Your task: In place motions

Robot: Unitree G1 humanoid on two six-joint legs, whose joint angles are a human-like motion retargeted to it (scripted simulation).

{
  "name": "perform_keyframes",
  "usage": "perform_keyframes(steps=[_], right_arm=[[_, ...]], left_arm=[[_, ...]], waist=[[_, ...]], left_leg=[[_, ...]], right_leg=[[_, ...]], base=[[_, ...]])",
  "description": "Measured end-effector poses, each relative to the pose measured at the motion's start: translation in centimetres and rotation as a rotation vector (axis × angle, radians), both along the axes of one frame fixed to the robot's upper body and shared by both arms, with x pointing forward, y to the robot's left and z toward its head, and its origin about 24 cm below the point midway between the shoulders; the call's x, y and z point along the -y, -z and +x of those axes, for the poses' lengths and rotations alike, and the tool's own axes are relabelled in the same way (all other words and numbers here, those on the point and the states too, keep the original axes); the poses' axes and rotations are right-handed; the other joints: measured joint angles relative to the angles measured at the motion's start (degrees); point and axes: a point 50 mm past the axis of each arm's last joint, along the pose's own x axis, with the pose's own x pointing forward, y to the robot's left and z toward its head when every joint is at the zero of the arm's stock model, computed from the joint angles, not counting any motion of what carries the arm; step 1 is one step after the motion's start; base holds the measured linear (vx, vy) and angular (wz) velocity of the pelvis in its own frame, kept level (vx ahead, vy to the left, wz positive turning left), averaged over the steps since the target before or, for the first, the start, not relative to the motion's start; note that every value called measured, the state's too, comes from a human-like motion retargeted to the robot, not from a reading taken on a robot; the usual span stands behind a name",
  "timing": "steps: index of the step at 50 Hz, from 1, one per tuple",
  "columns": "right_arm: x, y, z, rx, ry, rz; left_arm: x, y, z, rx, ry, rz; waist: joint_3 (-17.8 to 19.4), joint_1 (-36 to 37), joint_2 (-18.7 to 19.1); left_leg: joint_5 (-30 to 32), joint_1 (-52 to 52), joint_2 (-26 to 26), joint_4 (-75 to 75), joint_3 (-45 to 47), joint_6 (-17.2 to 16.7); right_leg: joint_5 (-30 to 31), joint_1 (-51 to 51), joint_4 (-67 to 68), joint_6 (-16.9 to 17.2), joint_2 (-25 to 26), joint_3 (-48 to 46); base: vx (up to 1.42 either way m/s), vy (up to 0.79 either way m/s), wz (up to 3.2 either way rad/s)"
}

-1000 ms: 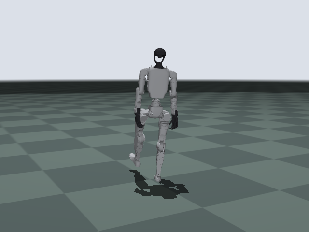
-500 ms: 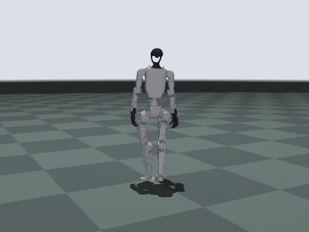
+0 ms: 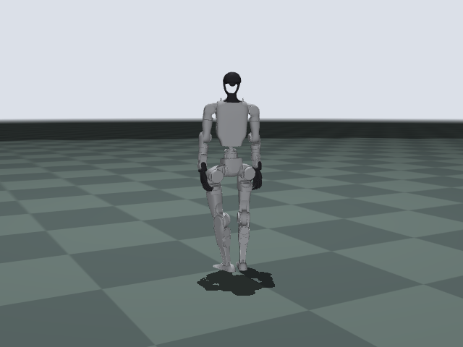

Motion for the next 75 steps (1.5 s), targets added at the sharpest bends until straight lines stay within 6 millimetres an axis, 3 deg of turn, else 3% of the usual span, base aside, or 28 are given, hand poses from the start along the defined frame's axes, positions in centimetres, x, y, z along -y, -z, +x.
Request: perform_keyframes(steps=[12,20,24,28,30,31,40,47,55,66,68,70,72,75], right_arm=[[2.7,-0.4,-3.2,-0.093,0.148,-0.112],[2.4,-0.2,-3.7,-0.085,0.175,-0.079],[1.7,-0.1,-2.9,-0.035,0.14,-0.028],[1.8,0.0,-3.2,-0.022,0.176,-0.037],[1.8,0.0,-3.8,-0.025,0.244,-0.043],[2.0,-0.1,-3.9,-0.035,0.256,-0.05],[2.6,-0.3,-5.4,-0.087,0.27,-0.091],[2.4,-0.5,-7.5,-0.169,0.265,-0.091],[2.0,-0.3,-6.6,-0.136,0.234,-0.059],[2.6,-0.1,-3.9,-0.018,0.216,-0.101],[2.8,-0.2,-3.8,-0.011,0.204,-0.113],[2.9,-0.2,-3.3,-0.011,0.212,-0.113],[2.7,-0.2,-2.7,-0.008,0.224,-0.098],[2.4,-0.2,-1.2,0.031,0.239,-0.069]], left_arm=[[0.3,0.3,1.3,0.047,-0.004,-0.005],[0.0,0.3,2.4,0.059,0.035,-0.001],[-0.7,0.2,2.7,0.062,0.07,0.014],[-0.9,0.1,2.2,0.028,0.11,0.014],[-0.7,0.0,2.1,0.015,0.135,0.012],[-0.6,0.1,2.0,0.018,0.129,0.008],[-0.7,0.1,2.5,0.028,0.142,-0.002],[-0.8,0.2,3.8,0.074,0.162,-0.001],[-0.7,0.3,3.8,0.079,0.151,-0.004],[-0.1,0.2,2.3,0.035,0.115,-0.015],[0.1,0.2,2.0,0.035,0.104,-0.014],[0.0,0.2,2.1,0.039,0.101,-0.016],[0.1,0.2,2.3,0.04,0.092,-0.016],[0.6,0.3,3.0,0.056,0.076,-0.016]], waist=[[-0.4,0.7,-0.6],[-0.4,0.4,-0.1],[1.0,6.5,-0.7],[1.5,10.4,-2.0],[3.3,-0.7,0.2],[4.0,-2.5,0.6],[9.8,-8.6,2.4],[10.2,-9.2,3.9],[10.5,-7.9,1.7],[4.3,-3.2,1.4],[2.5,-1.2,1.2],[1.3,0.7,-0.1],[0.8,4.1,-1.0],[0.8,5.5,-0.2]], left_leg=[[-0.4,-0.3,-1.0,-0.2,0.1,1.4],[-1.5,-1.2,-0.5,1.7,-2.5,2.2],[-2.7,0.5,1.2,2.1,3.9,2.0],[-3.7,3.0,0.7,1.7,9.7,1.8],[-2.9,2.6,1.5,2.9,-1.4,2.5],[-2.8,2.9,1.9,3.1,-2.5,2.5],[-1.9,5.3,5.4,3.1,-4.5,2.8],[-1.5,4.2,6.6,3.1,-6.2,2.8],[-1.7,6.0,4.9,2.8,-4.3,2.6],[-1.8,1.3,2.9,2.7,-1.7,2.1],[-1.6,0.2,1.9,2.3,-0.2,2.0],[-1.6,-0.7,0.2,2.4,0.8,2.0],[-1.1,-0.9,-0.7,1.6,3.4,1.7],[-0.2,-2.3,-0.5,0.7,4.1,1.3]], right_leg=[[0.4,-1.2,1.0,1.2,-1.1,1.0],[-1.7,-3.3,7.4,3.1,-1.7,1.3],[-2.7,-7.0,16.2,3.0,0.5,12.5],[-4.2,-11.2,12.7,1.7,2.0,18.0],[-4.4,-16.2,10.8,0.9,-1.0,6.1],[-4.8,-17.9,9.3,0.9,-1.3,5.0],[-6.2,-35.8,5.9,-2.9,-3.8,3.4],[-6.2,-43.3,5.2,-5.1,-5.9,3.1],[-5.2,-32.0,6.1,-3.0,-4.9,3.2],[1.0,-3.1,13.3,3.2,-0.5,3.8],[-2.1,1.5,11.3,3.7,0.0,0.9],[-6.3,3.6,7.4,1.7,-1.3,-4.2],[-4.6,3.9,3.4,2.8,-1.7,1.9],[-1.6,2.8,0.3,4.0,-2.9,-1.2]], base=[[0.02,0.07,-0.12],[0.03,0.09,0.02],[-0.02,0.06,-1.59],[0.02,0.04,-0.85],[0.03,0.03,3.36],[0.0,0.02,2.41],[-0.03,0.01,0.23],[-0.01,0.0,0.14],[0.01,-0.01,-0.06],[0.0,-0.06,-0.25],[0.01,-0.07,-0.55],[0.0,-0.07,-0.49],[-0.08,-0.04,-0.76],[-0.22,-0.07,-0.13]])
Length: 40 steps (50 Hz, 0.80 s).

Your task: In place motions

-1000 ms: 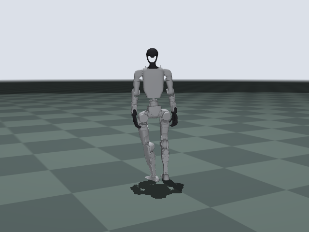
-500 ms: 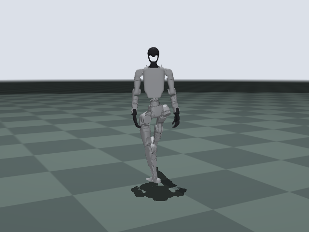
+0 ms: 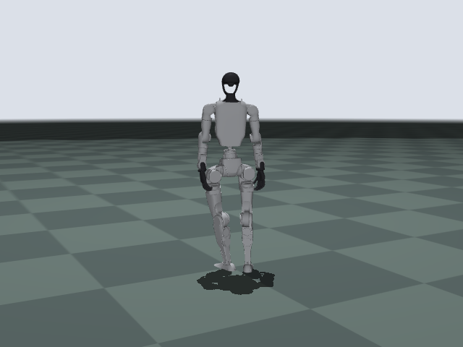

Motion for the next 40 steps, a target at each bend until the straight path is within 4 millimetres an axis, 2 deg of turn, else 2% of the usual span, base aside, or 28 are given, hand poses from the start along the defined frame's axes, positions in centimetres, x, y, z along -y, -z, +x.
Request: perform_keyframes(steps=[5,9,20,27,31,40], right_arm=[[-0.7,-0.1,2.8,0.091,-0.053,0.034],[-1.6,-0.1,3.4,0.13,-0.064,0.061],[-0.9,0.2,-1.4,-0.035,-0.013,0.042],[0.2,-0.1,-3.5,-0.114,-0.011,-0.006],[0.6,-0.2,-3.8,-0.133,-0.012,-0.021],[0.2,0.0,-2.6,-0.093,-0.006,-0.004]], left_arm=[[0.3,0.1,0.4,0.033,-0.008,-0.019],[0.1,0.1,0.6,0.015,0.04,-0.015],[0.8,0.2,1.6,0.06,0.045,-0.037],[0.6,0.2,1.8,0.058,0.079,-0.034],[0.6,0.2,1.4,0.046,0.068,-0.035],[0.3,0.0,0.1,-0.008,0.075,-0.029]], waist=[[1.4,-1.9,1.1],[1.5,-3.9,1.8],[0.4,-3.2,1.6],[0.5,-2.5,1.6],[0.4,0.2,1.8],[0.5,-2.5,1.9]], left_leg=[[1.5,-0.3,0.4,-1.2,0.5,-0.3],[2.1,-0.5,1.1,-1.5,0.4,-0.6],[3.3,-0.3,1.2,-2.5,-0.4,-1.3],[3.7,-0.2,1.6,-2.5,-0.3,-1.7],[3.5,0.1,2.7,-2.6,2.4,-2.2],[4.3,-0.2,2.4,-2.7,0.3,-2.4]], right_leg=[[-0.3,-1.4,0.7,-1.5,1.2,1.8],[-0.4,-1.1,0.2,-1.8,1.8,0.9],[-0.7,-0.9,-0.1,-2.4,2.3,0.3],[-0.9,-0.7,0.0,-2.7,2.5,0.3],[-1.1,-0.4,0.0,-2.3,2.8,3.1],[-0.7,-1.3,0.2,-3.3,3.1,0.9]], base=[[-0.1,-0.07,-0.03],[-0.11,-0.07,0.16],[-0.01,-0.04,0.08],[-0.01,0.0,-0.06],[-0.03,-0.02,-0.55],[-0.02,-0.01,0.18]])
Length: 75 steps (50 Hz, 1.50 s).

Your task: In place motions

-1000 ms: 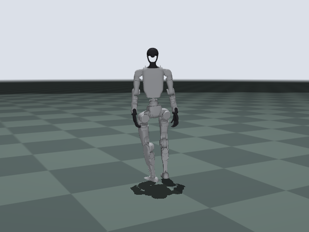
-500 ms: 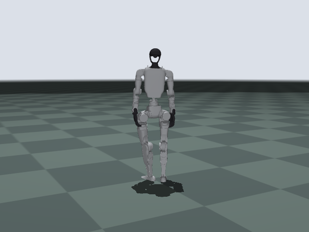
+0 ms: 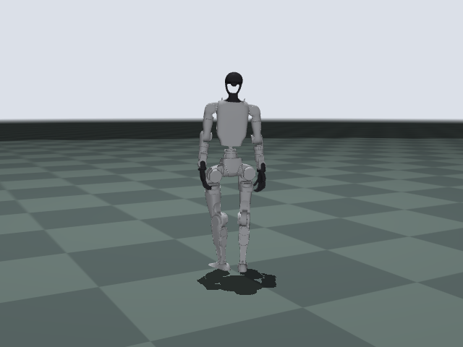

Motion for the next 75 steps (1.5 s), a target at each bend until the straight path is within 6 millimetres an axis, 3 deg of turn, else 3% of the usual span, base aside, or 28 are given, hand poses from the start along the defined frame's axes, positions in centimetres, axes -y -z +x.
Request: perform_keyframes(steps=[12,22,27,28,31,35,37,39,41,45,50,55,60,64,67,71,72,75], right_arm=[[-1.0,0.2,1.2,0.044,-0.021,0.047],[-0.8,0.2,0.5,0.015,-0.014,0.038],[-0.3,0.1,0.4,0.008,0.01,0.019],[-0.1,0.0,0.5,0.012,0.02,0.016],[0.3,-0.1,0.5,0.008,0.02,0.0],[0.6,-0.1,0.8,0.011,0.019,-0.021],[0.7,-0.1,1.2,0.027,0.009,-0.019],[0.7,-0.1,1.4,0.033,-0.003,-0.012],[0.6,-0.1,1.6,0.036,-0.023,-0.006],[0.1,-0.1,3.4,0.069,-0.117,0.002],[-1.1,0.0,5.0,0.14,-0.186,0.057],[-1.7,0.0,5.3,0.166,-0.177,0.085],[-1.2,0.0,4.5,0.145,-0.13,0.062],[-0.3,0.0,2.8,0.09,-0.079,0.024],[0.4,0.0,1.1,0.039,-0.036,-0.01],[1.0,-0.3,-1.1,-0.032,0.014,-0.045],[1.2,-0.3,-1.5,-0.048,0.024,-0.052],[1.4,-0.5,-2.8,-0.095,0.032,-0.066]], left_arm=[[-0.1,0.0,-0.1,0.004,-0.008,0.005],[-0.6,0.1,-0.3,0.016,-0.032,0.025],[-0.8,0.1,0.1,0.046,-0.068,0.033],[-0.9,0.2,0.6,0.064,-0.081,0.038],[-0.9,0.3,1.5,0.123,-0.142,0.067],[-0.6,0.4,2.4,0.183,-0.221,0.069],[-0.4,0.5,3.1,0.213,-0.27,0.063],[0.0,0.5,3.4,0.212,-0.315,0.059],[0.2,0.5,3.2,0.19,-0.342,0.058],[0.2,0.4,1.5,0.147,-0.412,0.053],[-0.3,-0.2,-3.2,-0.011,-0.337,0.053],[-0.3,-1.0,-6.5,-0.148,-0.228,0.051],[0.2,-0.9,-6.8,-0.128,-0.254,0.025],[-0.2,-0.6,-5.5,-0.078,-0.274,0.055],[-1.0,-0.3,-4.1,-0.032,-0.268,0.091],[-2.4,0.0,-1.4,0.052,-0.239,0.139],[-2.7,0.0,-0.6,0.075,-0.23,0.146],[-3.3,0.1,1.6,0.136,-0.204,0.153]], waist=[[-0.7,-0.4,0.2],[-1.6,-1.0,0.3],[-2.0,-8.8,1.4],[-1.6,-11.3,2.1],[-0.2,-13.2,3.1],[3.7,-14.4,3.9],[6.4,-10.1,2.4],[8.9,0.9,-1.1],[10.5,3.3,-2.0],[15.5,8.4,-4.5],[18.6,10.0,-6.0],[18.0,8.9,-6.0],[15.4,6.9,-5.2],[11.9,3.5,-4.4],[8.9,0.6,-3.7],[6.6,-1.6,-2.6],[6.2,-1.9,-2.2],[4.5,-1.7,-1.0]], left_leg=[[0.3,0.1,0.8,0.1,-0.6,-0.8],[-1.6,-0.8,2.4,3.7,-1.8,-1.7],[-2.2,-7.5,2.8,15.3,-13.6,-2.0],[-2.3,-8.8,2.3,18.1,-17.5,-1.6],[-4.4,-11.6,1.4,17.9,-16.9,-0.4],[-6.5,-16.3,-5.7,7.7,-20.1,0.9],[-5.1,-21.0,-7.7,3.8,-18.3,1.0],[-3.7,-28.5,-5.7,4.4,-9.7,2.4],[-3.0,-33.6,-6.4,3.2,-9.8,3.4],[-1.6,-42.0,-5.3,0.9,-10.1,4.8],[-0.7,-45.8,-3.8,-0.5,-11.8,5.9],[-1.5,-42.9,-1.7,1.3,-8.8,5.2],[-1.3,-36.0,0.8,12.4,-8.9,4.5],[0.6,-28.2,3.1,22.7,-8.2,3.0],[2.0,-20.9,3.9,27.5,-8.2,3.9],[5.3,-8.6,3.2,23.1,-9.5,2.7],[4.6,-5.8,3.0,20.6,-9.8,1.5],[-6.2,0.9,3.3,10.8,-5.2,-1.0]], right_leg=[[0.0,0.1,-0.2,-0.6,0.7,-0.4],[-0.5,0.3,-0.1,-1.4,1.5,0.1],[-1.4,-0.3,-0.3,-0.8,0.4,-7.2],[-1.6,-0.4,-0.5,-0.7,0.5,-10.1],[-1.5,-0.1,-0.7,-0.7,0.6,-13.2],[-1.6,1.8,-0.8,-1.4,1.6,-16.0],[-1.2,3.3,-0.3,-1.9,0.8,-12.6],[-0.3,4.4,0.9,-2.9,-1.1,-3.2],[0.0,4.9,1.1,-3.6,-1.7,-3.0],[-0.7,5.9,4.2,-5.1,-3.1,0.1],[-2.3,6.7,8.0,-6.2,-3.0,3.5],[-2.3,6.9,7.8,-5.8,-1.9,3.1],[-1.8,5.5,6.7,-5.0,-1.1,1.9],[-1.7,3.5,5.5,-4.0,-1.1,-1.3],[-2.1,1.8,5.2,-3.1,-1.5,-4.2],[-3.2,0.3,5.5,-1.9,-1.4,-6.2],[-3.4,0.0,5.4,-1.7,-1.2,-6.7],[-3.3,-0.6,4.5,-1.4,0.2,-6.9]], base=[[0.0,0.0,0.0],[-0.02,-0.03,0.02],[-0.08,-0.02,1.54],[-0.15,0.05,2.07],[-0.11,0.07,0.93],[-0.11,0.06,0.54],[-0.06,0.06,-1.79],[-0.03,0.04,-3.19],[-0.1,0.03,-0.72],[-0.08,0.0,-0.94],[0.06,-0.02,-0.49],[0.01,0.0,-0.01],[0.02,0.0,0.12],[0.05,0.0,0.7],[0.08,0.0,0.94],[0.08,0.02,0.68],[0.07,0.05,0.52],[0.12,0.07,0.25]])
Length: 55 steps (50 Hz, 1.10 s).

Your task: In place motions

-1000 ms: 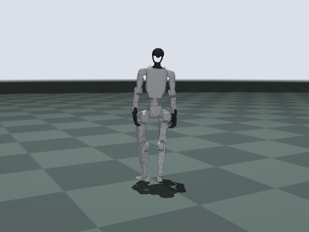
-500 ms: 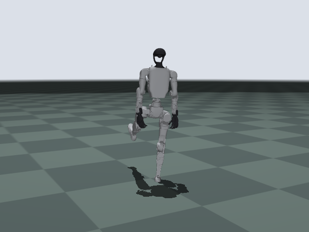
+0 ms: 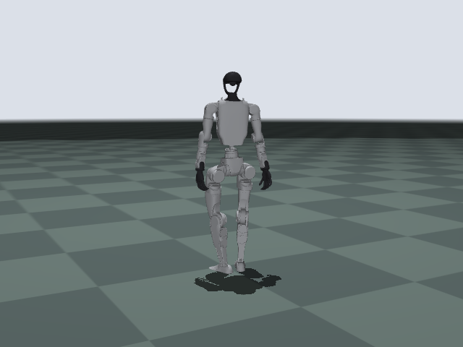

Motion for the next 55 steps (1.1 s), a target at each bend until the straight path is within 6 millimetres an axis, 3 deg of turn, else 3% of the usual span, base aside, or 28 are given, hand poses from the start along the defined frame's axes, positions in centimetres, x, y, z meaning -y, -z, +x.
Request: perform_keyframes(steps=[3,5,8,12,15,20,25,32,41,48,50,55], right_arm=[[0.3,-0.2,-0.2,-0.036,-0.039,-0.014],[0.0,-0.1,0.7,-0.027,-0.077,-0.02],[-0.8,0.3,2.0,0.033,-0.095,0.002],[-2.3,0.6,4.4,0.083,-0.144,0.077],[-3.8,0.7,6.8,0.157,-0.241,0.104],[-7.0,0.6,10.5,0.33,-0.373,0.224],[-8.3,0.3,11.7,0.372,-0.429,0.309],[-6.4,0.6,9.9,0.288,-0.405,0.241],[-1.9,0.6,2.9,0.053,-0.181,0.078],[-0.1,0.2,0.0,0.029,-0.078,0.025],[0.3,0.1,-0.3,0.026,-0.053,-0.001],[0.6,0.0,0.3,0.059,0.028,-0.018]], left_arm=[[0.1,0.0,1.7,0.048,0.007,-0.016],[0.2,0.0,3.1,0.088,0.004,-0.028],[0.2,-0.1,4.7,0.132,0.037,-0.03],[0.1,-0.2,5.0,0.132,0.085,-0.035],[0.2,-0.1,4.0,0.106,0.061,-0.033],[0.7,0.0,0.2,-0.019,0.039,-0.066],[1.4,-0.3,-3.2,-0.141,0.02,-0.088],[1.8,-0.5,-5.1,-0.165,-0.006,-0.108],[1.2,-0.5,-5.0,-0.167,-0.02,-0.086],[0.3,-0.5,-3.5,-0.131,-0.04,-0.068],[0.0,-0.5,-2.7,-0.123,-0.038,-0.053],[-1.7,-0.5,1.5,-0.015,0.019,-0.007]], waist=[[-2.0,-2.4,1.2],[-3.4,-3.7,1.3],[-3.4,-3.3,1.1],[-2.6,0.1,0.1],[-2.4,-0.7,0.0],[-2.9,-1.7,-0.1],[-3.5,-1.2,-0.8],[-3.9,-1.1,-1.2],[-5.3,-1.0,-1.3],[-4.3,-4.8,0.7],[-3.0,-7.5,1.1],[3.0,-10.9,1.4]], left_leg=[[2.9,0.9,-2.2,-8.5,-3.0,0.3],[4.4,0.1,-1.7,-10.8,0.6,-1.4],[4.5,-0.5,-3.1,-11.1,-0.5,-0.2],[3.7,0.2,-3.2,-10.2,1.1,0.9],[3.0,1.0,-3.0,-10.0,1.8,1.2],[2.3,1.7,-3.0,-10.0,3.1,1.8],[1.8,2.3,-3.5,-10.1,3.9,2.4],[1.4,2.7,-4.0,-10.2,4.2,3.0],[0.0,2.4,-4.6,-8.0,1.2,4.0],[-1.2,1.4,-1.6,-4.6,-2.2,4.0],[-1.3,1.7,-1.0,-4.2,-3.3,4.1],[-1.3,3.3,1.6,-3.6,-2.7,4.2]], right_leg=[[1.4,0.4,-3.0,1.0,0.3,-2.1],[2.5,-0.8,-4.5,1.6,-0.5,-3.2],[3.4,-1.4,-5.0,1.8,-1.2,-3.3],[4.6,-1.3,-4.6,1.7,-1.5,-1.2],[4.8,-1.3,-4.4,1.6,-1.4,-0.3],[5.4,-1.3,-4.4,1.9,-1.2,1.0],[5.7,-1.4,-4.1,2.1,-1.6,2.2],[6.2,-1.4,-4.0,2.9,-2.1,2.6],[4.3,-1.0,-1.3,4.6,-3.4,1.5],[3.0,-11.3,14.8,3.2,-3.3,5.3],[1.8,-15.1,10.7,3.5,-3.9,4.6],[-2.2,-31.3,2.1,-0.2,-4.7,4.4]], base=[[0.11,0.1,0.55],[-0.06,0.13,0.45],[0.01,0.12,-0.06],[0.07,0.09,-0.69],[-0.01,0.11,-0.4],[0.06,0.05,-0.34],[0.04,0.06,-0.26],[0.03,0.08,-0.1],[0.06,0.09,0.21],[0.04,0.08,0.22],[-0.1,0.04,0.23],[-0.17,0.05,-0.22]])
